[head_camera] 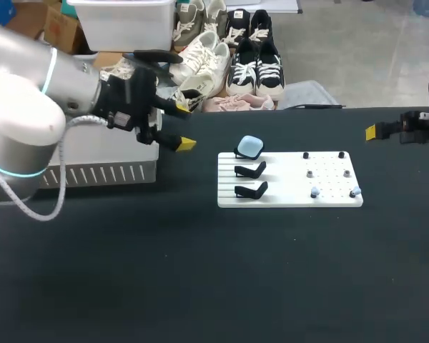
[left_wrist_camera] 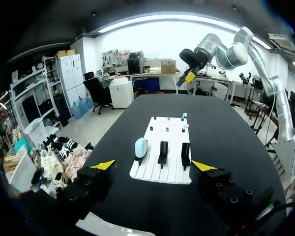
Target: Pick up each earbud case from the left stands, insert the matching earbuds, close the lid, and place the case in the box.
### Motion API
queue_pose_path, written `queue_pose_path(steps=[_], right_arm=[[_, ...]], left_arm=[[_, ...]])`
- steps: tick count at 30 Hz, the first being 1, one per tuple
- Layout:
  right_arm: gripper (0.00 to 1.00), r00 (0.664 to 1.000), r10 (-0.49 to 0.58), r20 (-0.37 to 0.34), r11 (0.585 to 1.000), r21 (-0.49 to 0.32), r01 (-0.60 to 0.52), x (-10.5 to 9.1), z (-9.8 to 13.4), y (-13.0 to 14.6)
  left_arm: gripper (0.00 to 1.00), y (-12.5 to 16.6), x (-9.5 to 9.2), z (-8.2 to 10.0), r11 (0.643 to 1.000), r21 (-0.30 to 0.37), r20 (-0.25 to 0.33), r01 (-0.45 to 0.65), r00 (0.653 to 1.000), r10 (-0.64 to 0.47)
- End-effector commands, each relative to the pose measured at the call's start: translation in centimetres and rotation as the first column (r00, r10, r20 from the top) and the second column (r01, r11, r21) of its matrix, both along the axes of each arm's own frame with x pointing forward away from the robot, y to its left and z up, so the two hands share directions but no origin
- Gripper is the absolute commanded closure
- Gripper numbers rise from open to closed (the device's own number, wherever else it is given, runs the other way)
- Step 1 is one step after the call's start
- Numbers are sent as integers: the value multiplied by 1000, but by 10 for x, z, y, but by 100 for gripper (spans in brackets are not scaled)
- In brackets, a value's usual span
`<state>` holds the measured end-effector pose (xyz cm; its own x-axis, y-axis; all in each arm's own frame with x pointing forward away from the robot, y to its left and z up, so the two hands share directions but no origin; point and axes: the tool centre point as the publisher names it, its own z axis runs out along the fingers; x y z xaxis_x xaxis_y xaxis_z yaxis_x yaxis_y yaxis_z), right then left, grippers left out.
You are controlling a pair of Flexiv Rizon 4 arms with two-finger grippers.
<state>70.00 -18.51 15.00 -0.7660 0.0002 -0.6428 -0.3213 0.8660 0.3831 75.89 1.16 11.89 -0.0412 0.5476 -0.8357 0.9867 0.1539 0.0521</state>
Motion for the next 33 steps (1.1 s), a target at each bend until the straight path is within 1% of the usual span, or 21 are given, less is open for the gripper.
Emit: queue_pose_path(steps=[1,5,13,18,23,33], right_arm=[[0,1000,0,0,1000,0,0,0,0,0],[0,1000,0,0,1000,0,0,0,0,0],[0,1000,0,0,1000,0,0,0,0,0],[0,1000,0,0,1000,0,0,0,0,0],[0,1000,0,0,1000,0,0,0,0,0],[0,1000,0,0,1000,0,0,0,0,0]], left_arm=[[0,-15,13,-13,999,-26,10,31,999,-31],[0,-23,19,-17,997,-44,27,57,998,-56],[0,-37,30,-24,994,-76,34,80,996,-78],[0,-47,34,-30,993,-86,27,85,996,-83],[0,-52,35,-34,992,-100,5,81,997,-81],[0,-68,44,-47,993,-81,-8,88,996,-88]])
